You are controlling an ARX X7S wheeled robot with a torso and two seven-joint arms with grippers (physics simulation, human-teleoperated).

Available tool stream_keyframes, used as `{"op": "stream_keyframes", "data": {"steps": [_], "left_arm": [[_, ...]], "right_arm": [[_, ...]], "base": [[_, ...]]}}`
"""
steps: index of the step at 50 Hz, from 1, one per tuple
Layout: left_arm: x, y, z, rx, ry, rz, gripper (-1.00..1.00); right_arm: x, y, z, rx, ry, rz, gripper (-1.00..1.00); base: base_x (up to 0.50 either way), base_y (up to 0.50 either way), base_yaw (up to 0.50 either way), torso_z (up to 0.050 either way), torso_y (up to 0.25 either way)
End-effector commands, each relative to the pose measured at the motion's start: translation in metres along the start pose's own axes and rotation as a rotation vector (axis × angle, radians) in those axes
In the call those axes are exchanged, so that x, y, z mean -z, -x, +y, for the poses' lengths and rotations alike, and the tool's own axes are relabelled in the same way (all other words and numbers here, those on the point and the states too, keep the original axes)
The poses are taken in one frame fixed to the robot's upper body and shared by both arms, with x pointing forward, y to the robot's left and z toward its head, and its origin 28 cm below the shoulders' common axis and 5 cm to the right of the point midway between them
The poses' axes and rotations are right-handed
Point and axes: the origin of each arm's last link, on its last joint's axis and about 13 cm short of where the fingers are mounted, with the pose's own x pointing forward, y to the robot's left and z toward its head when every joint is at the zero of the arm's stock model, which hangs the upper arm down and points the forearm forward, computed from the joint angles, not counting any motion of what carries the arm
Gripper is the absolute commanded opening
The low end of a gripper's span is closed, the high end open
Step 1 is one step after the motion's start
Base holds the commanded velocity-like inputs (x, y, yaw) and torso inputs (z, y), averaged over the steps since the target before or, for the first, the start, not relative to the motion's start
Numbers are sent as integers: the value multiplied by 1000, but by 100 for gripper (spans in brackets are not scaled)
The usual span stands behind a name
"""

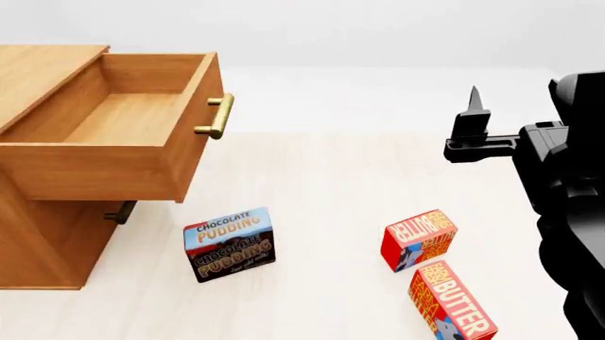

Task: Put the bowl in the top drawer of the cabinet.

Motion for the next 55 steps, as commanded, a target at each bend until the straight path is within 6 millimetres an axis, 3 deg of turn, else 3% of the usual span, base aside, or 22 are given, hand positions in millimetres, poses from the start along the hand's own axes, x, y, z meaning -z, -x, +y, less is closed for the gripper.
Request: {"op": "stream_keyframes", "data": {"steps": [1,15,36,55], "left_arm": [[-6,-11,30,-146,75,-31,-100],[16,-25,65,-285,137,4,-100],[56,-26,105,-418,185,58,-100],[83,-31,122,-518,209,117,-100]], "right_arm": [[1,-1,1,0,1,2,100],[4,-2,2,0,3,10,100],[5,-5,6,-4,14,23,100],[8,-6,6,-7,11,31,100]], "base": [[0,0,0,0,0],[0,0,0,0,0],[0,0,0,0,0],[0,0,0,0,1]]}}
